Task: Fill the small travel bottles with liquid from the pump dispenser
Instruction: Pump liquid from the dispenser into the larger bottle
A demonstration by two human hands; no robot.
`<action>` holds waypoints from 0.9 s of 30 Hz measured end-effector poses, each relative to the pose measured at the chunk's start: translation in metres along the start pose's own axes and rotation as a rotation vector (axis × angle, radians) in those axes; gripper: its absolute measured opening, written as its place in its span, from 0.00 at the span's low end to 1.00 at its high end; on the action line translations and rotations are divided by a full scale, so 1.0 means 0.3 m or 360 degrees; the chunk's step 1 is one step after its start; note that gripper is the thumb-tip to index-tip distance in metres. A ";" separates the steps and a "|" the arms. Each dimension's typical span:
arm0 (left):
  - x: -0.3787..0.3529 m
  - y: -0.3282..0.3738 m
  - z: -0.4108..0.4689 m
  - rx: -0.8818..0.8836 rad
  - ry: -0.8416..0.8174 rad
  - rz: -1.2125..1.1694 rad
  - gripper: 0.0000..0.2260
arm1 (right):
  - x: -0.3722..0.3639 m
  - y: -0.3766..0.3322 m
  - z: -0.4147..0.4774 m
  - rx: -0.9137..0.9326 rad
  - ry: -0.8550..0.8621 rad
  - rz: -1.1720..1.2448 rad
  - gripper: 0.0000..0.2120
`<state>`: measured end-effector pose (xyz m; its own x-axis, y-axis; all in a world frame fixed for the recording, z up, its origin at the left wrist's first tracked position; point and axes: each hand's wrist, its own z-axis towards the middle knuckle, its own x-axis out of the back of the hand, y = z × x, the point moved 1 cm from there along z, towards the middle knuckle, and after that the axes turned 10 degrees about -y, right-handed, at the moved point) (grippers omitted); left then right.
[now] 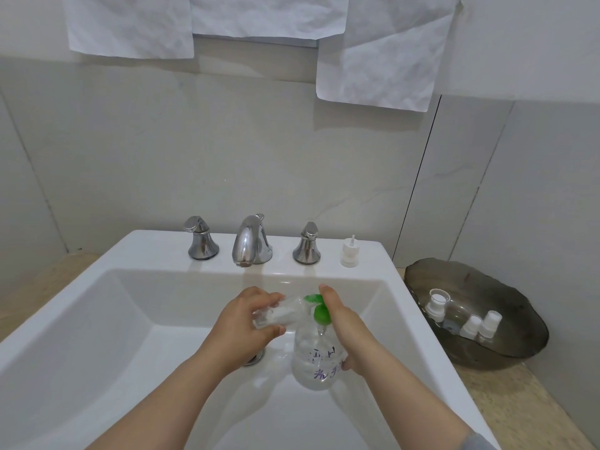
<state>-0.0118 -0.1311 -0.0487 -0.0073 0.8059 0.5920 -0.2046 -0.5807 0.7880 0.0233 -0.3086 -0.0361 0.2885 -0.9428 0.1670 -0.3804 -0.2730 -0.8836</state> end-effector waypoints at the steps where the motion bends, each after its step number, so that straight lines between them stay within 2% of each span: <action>1: 0.004 0.001 0.002 -0.0009 0.0008 -0.0010 0.19 | 0.004 -0.001 0.004 -0.0016 -0.0036 0.0032 0.20; 9: 0.014 0.001 0.006 -0.0030 0.0013 -0.0025 0.19 | 0.001 0.011 0.052 -0.0065 -0.0100 0.0099 0.23; 21: 0.011 0.012 0.003 -0.0023 0.0029 -0.0016 0.19 | 0.000 -0.001 0.014 -0.0117 -0.0113 0.0100 0.41; 23: 0.011 0.014 0.002 -0.0030 0.0031 -0.0012 0.19 | -0.005 0.000 0.009 -0.0123 -0.0090 0.0091 0.41; 27: 0.010 0.011 0.001 -0.0019 0.0031 0.0005 0.19 | -0.012 -0.005 0.006 -0.0121 -0.0046 0.0116 0.34</action>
<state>-0.0123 -0.1306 -0.0444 -0.0270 0.8061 0.5912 -0.2161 -0.5821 0.7839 0.0243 -0.3044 -0.0360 0.2825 -0.9551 0.0897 -0.4664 -0.2184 -0.8572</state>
